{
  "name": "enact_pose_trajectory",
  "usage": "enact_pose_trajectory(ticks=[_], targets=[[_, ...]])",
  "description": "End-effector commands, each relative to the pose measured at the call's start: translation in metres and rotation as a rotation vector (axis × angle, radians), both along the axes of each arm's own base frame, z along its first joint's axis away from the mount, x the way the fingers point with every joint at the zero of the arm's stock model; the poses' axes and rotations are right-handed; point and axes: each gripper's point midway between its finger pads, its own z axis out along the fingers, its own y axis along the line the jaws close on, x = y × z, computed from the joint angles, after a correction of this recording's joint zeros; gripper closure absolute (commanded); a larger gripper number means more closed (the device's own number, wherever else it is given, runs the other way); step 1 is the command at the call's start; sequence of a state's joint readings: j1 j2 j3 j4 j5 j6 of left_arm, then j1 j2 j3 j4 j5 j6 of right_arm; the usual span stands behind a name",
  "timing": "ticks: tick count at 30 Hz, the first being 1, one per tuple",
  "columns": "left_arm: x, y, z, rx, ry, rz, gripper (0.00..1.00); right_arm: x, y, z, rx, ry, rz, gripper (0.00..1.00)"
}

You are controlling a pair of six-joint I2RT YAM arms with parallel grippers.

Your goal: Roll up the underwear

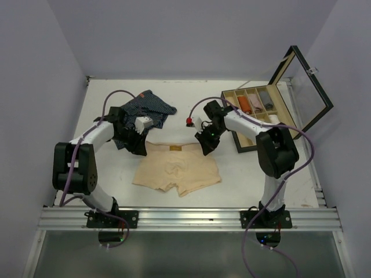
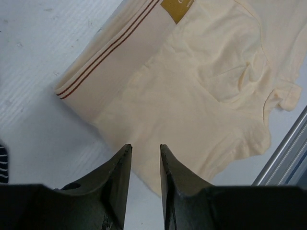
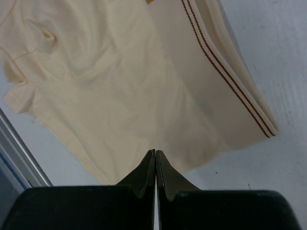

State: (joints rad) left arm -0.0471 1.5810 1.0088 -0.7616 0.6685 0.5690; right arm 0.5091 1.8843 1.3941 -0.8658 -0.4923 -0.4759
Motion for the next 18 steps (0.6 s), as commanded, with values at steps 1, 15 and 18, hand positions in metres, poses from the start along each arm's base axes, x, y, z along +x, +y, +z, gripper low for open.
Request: enact_pose_trajectory(ticks=[1, 15, 18], targets=[[0.012, -0.01, -0.02, -0.028, 0.032, 0.054, 0.67, 0.02, -0.002, -0.027, -0.05, -0.032, -0.066, 0.98], [0.155, -0.044, -0.051, -0.032, 0.02, 0.118, 0.64, -0.096, 0.091, 0.004, 0.178, 0.157, 0.157, 0.84], [0.184, -0.06, -0.02, -0.046, -0.055, 0.072, 0.56, -0.092, 0.111, 0.054, 0.307, 0.105, 0.193, 0.76]])
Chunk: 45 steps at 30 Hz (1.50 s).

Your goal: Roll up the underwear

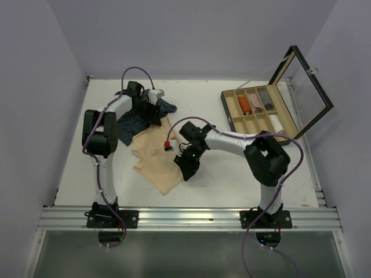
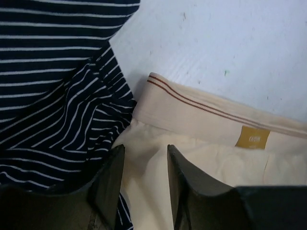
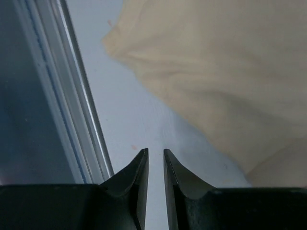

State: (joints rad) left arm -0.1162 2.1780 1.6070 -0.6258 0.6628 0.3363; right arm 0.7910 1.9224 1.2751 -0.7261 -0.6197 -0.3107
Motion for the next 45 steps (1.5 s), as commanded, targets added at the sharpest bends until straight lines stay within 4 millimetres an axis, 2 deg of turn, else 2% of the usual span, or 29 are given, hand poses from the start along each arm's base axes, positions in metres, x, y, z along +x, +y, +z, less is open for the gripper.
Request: enact_pose_trajectory(ticks=[1, 2, 3, 4, 5, 6, 7, 8, 10, 11, 13, 16, 21, 23, 25, 28, 29, 30, 31, 33, 35, 36, 38, 39, 40, 41, 43, 44, 45], targets=[[0.028, -0.014, 0.032, 0.016, -0.112, -0.048, 0.54, 0.022, 0.029, 0.091, 0.271, -0.075, -0.02, 0.77], [0.03, -0.008, 0.05, 0.041, -0.163, -0.045, 0.53, 0.032, 0.025, 0.099, 0.283, -0.096, -0.039, 0.77], [0.028, -0.005, 0.057, 0.059, -0.196, -0.067, 0.53, 0.04, 0.018, 0.103, 0.289, -0.114, -0.062, 0.77], [0.018, 0.003, 0.054, 0.074, -0.188, -0.067, 0.53, 0.06, 0.003, 0.097, 0.257, -0.139, -0.12, 0.77], [0.013, 0.009, 0.071, 0.094, -0.234, -0.063, 0.53, 0.068, -0.004, 0.094, 0.236, -0.153, -0.136, 0.78], [0.008, 0.014, 0.073, 0.104, -0.25, -0.062, 0.53, 0.075, -0.013, 0.086, 0.204, -0.159, -0.139, 0.79], [-0.011, 0.018, 0.06, 0.116, -0.212, -0.069, 0.53, 0.085, -0.021, 0.075, 0.177, -0.147, -0.165, 0.8], [-0.019, 0.021, 0.071, 0.115, -0.236, -0.071, 0.53, 0.091, -0.022, 0.072, 0.167, -0.152, -0.17, 0.8], [-0.043, 0.022, 0.06, 0.109, -0.198, -0.084, 0.53, 0.095, -0.019, 0.059, 0.153, -0.139, -0.17, 0.81], [-0.05, 0.02, 0.066, 0.092, -0.204, -0.089, 0.54, 0.097, -0.015, 0.058, 0.167, -0.128, -0.171, 0.81], [-0.066, 0.021, 0.06, 0.084, -0.164, -0.08, 0.54, 0.1, -0.004, 0.05, 0.177, -0.109, -0.179, 0.81], [-0.073, 0.028, 0.052, 0.091, -0.159, -0.023, 0.54, 0.1, 0.013, 0.045, 0.191, -0.129, -0.162, 0.82], [-0.053, 0.049, 0.066, 0.049, -0.202, 0.119, 0.54, 0.105, 0.033, 0.033, 0.2, -0.131, -0.173, 0.82], [-0.043, 0.061, 0.063, 0.037, -0.19, 0.164, 0.54, 0.109, 0.031, 0.019, 0.164, -0.144, -0.185, 0.83], [-0.028, 0.084, 0.059, 0.022, -0.171, 0.245, 0.54, 0.109, 0.019, -0.006, 0.084, -0.134, -0.194, 0.87], [-0.011, 0.104, 0.055, 0.013, -0.176, 0.306, 0.55, 0.097, -0.002, -0.037, -0.018, -0.106, -0.197, 0.92], [-0.009, 0.107, 0.04, 0.025, -0.144, 0.315, 0.55, 0.094, -0.008, -0.043, -0.046, -0.102, -0.2, 0.94], [-0.002, 0.109, 0.04, 0.031, -0.139, 0.311, 0.55, 0.087, -0.013, -0.048, -0.069, -0.076, -0.202, 0.94], [-0.003, 0.11, 0.019, 0.039, -0.079, 0.312, 0.55, 0.078, -0.019, -0.054, -0.093, -0.052, -0.209, 0.95], [0.002, 0.114, 0.007, 0.054, -0.047, 0.317, 0.55, 0.065, -0.025, -0.057, -0.123, 0.002, -0.23, 0.97], [0.008, 0.121, -0.009, 0.091, -0.037, 0.337, 0.55, 0.052, -0.03, -0.055, -0.13, 0.045, -0.245, 0.98], [0.016, 0.124, -0.008, 0.1, -0.055, 0.345, 0.55, 0.047, -0.031, -0.053, -0.132, 0.051, -0.25, 0.99], [0.024, 0.13, -0.02, 0.127, -0.042, 0.359, 0.55, 0.038, -0.03, -0.042, -0.123, 0.053, -0.228, 1.0], [0.037, 0.133, -0.015, 0.132, -0.065, 0.366, 0.55, 0.024, -0.028, -0.037, -0.124, 0.097, -0.198, 1.0], [0.041, 0.136, -0.025, 0.147, -0.052, 0.372, 0.55, 0.017, -0.027, -0.034, -0.127, 0.115, -0.183, 1.0], [0.046, 0.138, -0.025, 0.156, -0.051, 0.378, 0.55, 0.009, -0.028, -0.029, -0.133, 0.141, -0.167, 1.0], [0.065, 0.14, -0.012, 0.156, -0.091, 0.379, 0.54, -0.006, -0.018, -0.016, -0.078, 0.2, -0.134, 0.97], [0.069, 0.14, -0.005, 0.148, -0.112, 0.374, 0.52, -0.013, -0.017, -0.005, -0.052, 0.233, -0.107, 0.86], [0.071, 0.139, 0.003, 0.143, -0.14, 0.355, 0.52, -0.015, -0.012, 0.006, -0.018, 0.254, -0.096, 0.82]])
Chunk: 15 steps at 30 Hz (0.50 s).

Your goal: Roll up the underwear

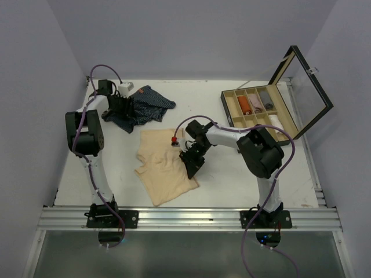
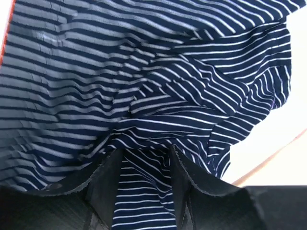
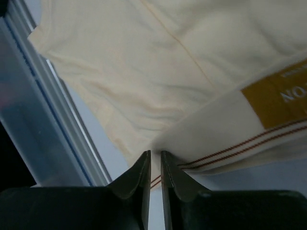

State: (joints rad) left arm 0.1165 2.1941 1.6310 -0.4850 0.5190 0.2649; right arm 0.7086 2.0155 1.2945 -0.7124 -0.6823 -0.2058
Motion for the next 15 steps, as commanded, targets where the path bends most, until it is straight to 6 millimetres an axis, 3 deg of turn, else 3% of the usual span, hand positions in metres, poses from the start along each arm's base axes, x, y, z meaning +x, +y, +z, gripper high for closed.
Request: enact_pose_trajectory(ticks=[1, 4, 6, 7, 9, 10, 11, 13, 15], targets=[[0.011, 0.006, 0.024, 0.044, -0.069, -0.018, 0.51, -0.03, 0.007, 0.043, 0.106, 0.124, 0.077, 0.8], [-0.007, -0.006, 0.061, 0.032, -0.171, -0.136, 0.5, -0.01, 0.02, 0.084, 0.23, 0.03, 0.084, 0.79], [-0.032, -0.021, 0.067, -0.009, -0.185, -0.248, 0.5, 0.027, 0.028, 0.098, 0.272, -0.067, -0.022, 0.75], [-0.041, -0.025, 0.079, -0.016, -0.207, -0.283, 0.5, 0.047, 0.031, 0.103, 0.278, -0.119, -0.055, 0.74], [-0.064, -0.037, 0.077, -0.028, -0.184, -0.366, 0.5, 0.09, 0.024, 0.092, 0.232, -0.196, -0.132, 0.69], [-0.069, -0.04, 0.075, -0.032, -0.175, -0.385, 0.49, 0.115, 0.027, 0.102, 0.238, -0.255, -0.163, 0.67], [-0.077, -0.043, 0.072, -0.038, -0.153, -0.405, 0.49, 0.129, 0.025, 0.102, 0.232, -0.268, -0.179, 0.65], [-0.084, -0.054, 0.069, -0.049, -0.147, -0.445, 0.49, 0.169, 0.02, 0.101, 0.218, -0.315, -0.23, 0.61], [-0.086, -0.063, 0.065, -0.055, -0.137, -0.449, 0.49, 0.194, 0.013, 0.097, 0.193, -0.363, -0.251, 0.59]])
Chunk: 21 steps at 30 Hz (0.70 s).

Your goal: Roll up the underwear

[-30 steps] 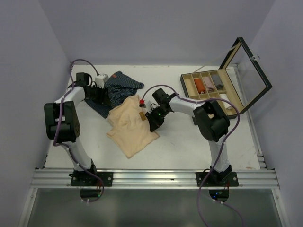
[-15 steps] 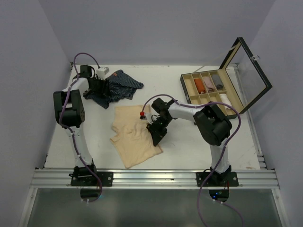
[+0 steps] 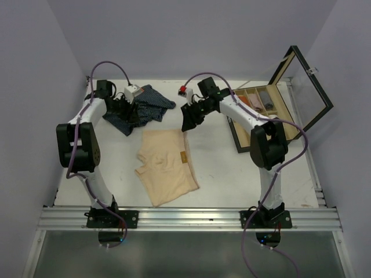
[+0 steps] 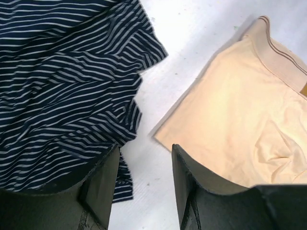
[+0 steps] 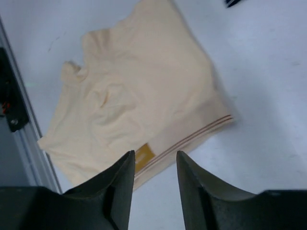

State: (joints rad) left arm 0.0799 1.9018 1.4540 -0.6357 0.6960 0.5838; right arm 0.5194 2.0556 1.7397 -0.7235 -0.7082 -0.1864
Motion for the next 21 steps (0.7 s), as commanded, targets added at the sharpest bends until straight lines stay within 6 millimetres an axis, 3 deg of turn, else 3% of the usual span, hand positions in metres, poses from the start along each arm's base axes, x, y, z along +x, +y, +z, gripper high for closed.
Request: enact_pose_trajectory(ticks=[1, 4, 8, 12, 16, 21], targets=[[-0.019, -0.024, -0.009, -0.024, 0.022, -0.104, 0.49, 0.052, -0.006, -0.013, -0.054, -0.077, -0.078, 0.54], [-0.014, -0.032, -0.02, -0.012, 0.027, -0.093, 0.49, 0.076, -0.008, -0.02, -0.09, -0.141, -0.091, 0.5], [-0.005, -0.047, -0.035, -0.003, 0.042, -0.106, 0.49, 0.092, -0.006, -0.043, -0.105, -0.151, -0.101, 0.39], [-0.007, -0.052, -0.051, -0.013, 0.089, -0.114, 0.49, 0.104, 0.002, -0.053, -0.089, -0.154, -0.1, 0.35], [-0.015, -0.048, -0.065, 0.016, 0.122, -0.131, 0.48, 0.104, 0.006, -0.066, -0.082, -0.137, -0.07, 0.35], [-0.022, -0.044, -0.073, 0.042, 0.132, -0.15, 0.48, 0.079, 0.009, -0.079, -0.045, -0.081, 0.037, 0.39]])
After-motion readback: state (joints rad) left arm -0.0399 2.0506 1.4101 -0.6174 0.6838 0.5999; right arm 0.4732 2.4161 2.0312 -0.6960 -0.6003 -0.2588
